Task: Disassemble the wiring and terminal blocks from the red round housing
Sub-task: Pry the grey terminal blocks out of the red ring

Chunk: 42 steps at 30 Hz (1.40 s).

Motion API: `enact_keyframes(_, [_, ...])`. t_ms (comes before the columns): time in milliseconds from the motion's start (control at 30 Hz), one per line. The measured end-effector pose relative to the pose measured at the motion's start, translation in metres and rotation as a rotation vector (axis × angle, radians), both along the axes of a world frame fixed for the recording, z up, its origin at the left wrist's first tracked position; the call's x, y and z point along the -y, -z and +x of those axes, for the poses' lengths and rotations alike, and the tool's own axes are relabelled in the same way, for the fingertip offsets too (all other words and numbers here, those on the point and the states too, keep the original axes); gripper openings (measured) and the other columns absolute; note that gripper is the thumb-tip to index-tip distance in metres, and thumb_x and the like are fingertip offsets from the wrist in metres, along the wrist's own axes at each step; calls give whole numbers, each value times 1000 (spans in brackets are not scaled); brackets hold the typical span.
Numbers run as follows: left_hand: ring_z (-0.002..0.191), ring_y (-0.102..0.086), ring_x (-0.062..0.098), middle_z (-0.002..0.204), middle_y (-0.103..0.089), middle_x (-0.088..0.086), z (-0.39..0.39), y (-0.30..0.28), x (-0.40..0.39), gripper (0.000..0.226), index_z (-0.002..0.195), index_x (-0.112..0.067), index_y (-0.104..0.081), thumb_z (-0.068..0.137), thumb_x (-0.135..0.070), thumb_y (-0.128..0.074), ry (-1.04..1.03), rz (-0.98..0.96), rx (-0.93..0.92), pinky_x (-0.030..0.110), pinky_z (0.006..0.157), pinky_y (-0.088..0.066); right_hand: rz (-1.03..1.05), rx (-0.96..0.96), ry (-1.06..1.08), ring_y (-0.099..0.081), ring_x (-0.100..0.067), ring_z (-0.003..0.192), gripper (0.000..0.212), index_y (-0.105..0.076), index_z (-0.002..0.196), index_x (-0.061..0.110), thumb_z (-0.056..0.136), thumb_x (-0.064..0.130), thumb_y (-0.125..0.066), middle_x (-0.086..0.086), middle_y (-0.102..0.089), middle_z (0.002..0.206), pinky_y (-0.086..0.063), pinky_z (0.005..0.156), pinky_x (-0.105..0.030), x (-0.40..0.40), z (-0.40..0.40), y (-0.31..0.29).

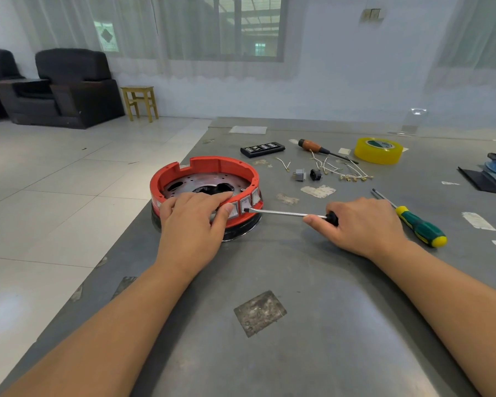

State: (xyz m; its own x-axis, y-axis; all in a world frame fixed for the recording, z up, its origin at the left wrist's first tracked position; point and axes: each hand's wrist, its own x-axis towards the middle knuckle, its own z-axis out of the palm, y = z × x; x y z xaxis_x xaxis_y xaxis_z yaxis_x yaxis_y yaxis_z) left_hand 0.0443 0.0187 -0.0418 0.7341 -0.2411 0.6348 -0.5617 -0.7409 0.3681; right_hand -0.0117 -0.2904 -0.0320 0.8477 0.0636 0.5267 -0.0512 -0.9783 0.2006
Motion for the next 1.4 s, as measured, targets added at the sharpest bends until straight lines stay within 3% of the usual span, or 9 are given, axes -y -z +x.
enact_keyframes(233, [120, -53, 13, 118, -73, -16, 2, 1, 0, 40, 133, -38, -70, 105, -44, -42, 23, -12, -13, 30, 97, -18, -77, 30, 52, -56, -21, 52, 86, -48, 64, 24, 79, 92, 2, 6, -47, 50, -37, 47, -23, -10, 1, 3])
enact_keyframes(500, [121, -52, 16, 115, -72, -13, 3, 0, 1, 30, 132, -38, -72, 108, -36, -53, 3, -48, -44, 28, 97, -16, -94, 30, 79, -56, -20, 51, 86, -54, 69, 25, 82, 92, -3, 6, -49, 52, -44, 49, -24, -17, -2, 1])
enact_keyframes(833, [126, -49, 18, 119, -69, -10, 3, -1, 3, 30, 132, -37, -70, 108, -38, -52, -6, -10, -66, 34, 104, -18, -90, 46, 56, -43, -14, 44, 88, -48, 59, 23, 80, 93, 2, 7, -43, 49, -27, 46, -22, -17, 10, -3])
enact_keyframes(933, [126, -48, 18, 120, -68, -10, 2, 0, 2, 30, 131, -37, -70, 108, -40, -50, -3, -6, -67, 34, 104, -17, -88, 38, 85, -44, -20, 49, 89, -53, 61, 22, 89, 80, 9, 7, -41, 51, -23, 48, -25, -14, 21, -2])
enact_keyframes(1033, [122, -47, 18, 114, -66, -12, 1, -1, 2, 42, 128, -36, -70, 103, -48, -39, 32, -11, -90, 32, 103, -16, -63, 79, 90, -42, -26, 52, 76, -49, 56, 22, 102, 60, -3, 5, -43, 50, -27, 54, -28, -16, 33, -2])
enact_keyframes(1133, [118, -44, 15, 107, -60, -15, 0, 0, 1, 43, 126, -35, -71, 100, -47, -38, 75, -37, -100, 30, 103, -15, -39, 90, 54, -56, -32, 56, 63, -34, 51, 21, 107, 46, -19, -5, -58, 53, -40, 74, -38, -19, 43, -1])
enact_keyframes(1200, [118, -43, 14, 107, -58, -17, 0, 0, 1, 43, 125, -36, -71, 100, -46, -38, 81, -44, -103, 29, 103, -14, -49, 63, 80, -61, -33, 63, 62, -44, 55, 18, 107, 42, -21, -7, -60, 57, -41, 83, -40, -18, 52, 0])
enact_keyframes(1300, [119, -42, 13, 108, -57, -18, 1, 0, 1, 43, 126, -36, -70, 100, -46, -37, 86, -34, -108, 27, 101, -13, -39, 59, 94, -61, -32, 66, 59, -51, 59, 17, 106, 38, -23, -3, -54, 58, -40, 83, -40, -18, 64, 2])
enact_keyframes(1400, [119, -40, 13, 108, -56, -18, 1, 1, 1, 44, 127, -37, -68, 99, -47, -36, 85, -27, -118, 27, 102, -12, -12, 120, 71, -59, -32, 67, 58, -52, 56, 16, 104, 35, -25, -6, -59, 60, -35, 78, -39, -19, 74, 3])
